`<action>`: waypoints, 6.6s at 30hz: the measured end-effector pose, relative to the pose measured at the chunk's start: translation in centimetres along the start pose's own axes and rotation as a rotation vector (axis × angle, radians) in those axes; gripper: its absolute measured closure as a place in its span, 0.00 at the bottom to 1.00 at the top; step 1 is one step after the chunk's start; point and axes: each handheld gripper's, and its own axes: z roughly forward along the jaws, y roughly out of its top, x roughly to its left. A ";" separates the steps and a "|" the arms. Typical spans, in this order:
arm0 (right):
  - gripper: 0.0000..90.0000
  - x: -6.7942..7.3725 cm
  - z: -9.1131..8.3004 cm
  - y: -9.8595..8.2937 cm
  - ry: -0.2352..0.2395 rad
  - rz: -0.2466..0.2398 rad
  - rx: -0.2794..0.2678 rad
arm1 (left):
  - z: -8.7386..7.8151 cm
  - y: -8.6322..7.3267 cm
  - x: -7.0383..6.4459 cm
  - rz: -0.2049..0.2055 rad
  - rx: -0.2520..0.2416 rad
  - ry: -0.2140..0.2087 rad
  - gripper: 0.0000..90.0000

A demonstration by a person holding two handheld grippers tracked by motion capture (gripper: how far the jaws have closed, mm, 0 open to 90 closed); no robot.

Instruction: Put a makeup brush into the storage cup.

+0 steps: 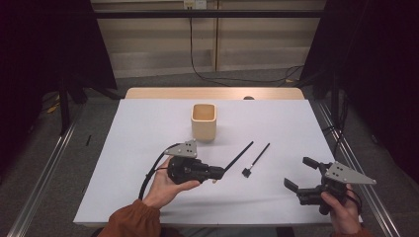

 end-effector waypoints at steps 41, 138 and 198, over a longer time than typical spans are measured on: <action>0.00 0.4 0.8 1.1 0.075 -0.037 0.041 | 1.7 2.7 0.7 0.077 0.667 0.066 0.93; 0.73 7.8 16.2 7.5 0.649 -0.657 0.885 | 3.4 1.9 0.8 0.064 0.758 0.005 0.93; 0.95 6.4 15.5 6.6 0.668 -0.595 0.908 | 1.0 0.3 1.2 0.052 0.451 0.120 0.04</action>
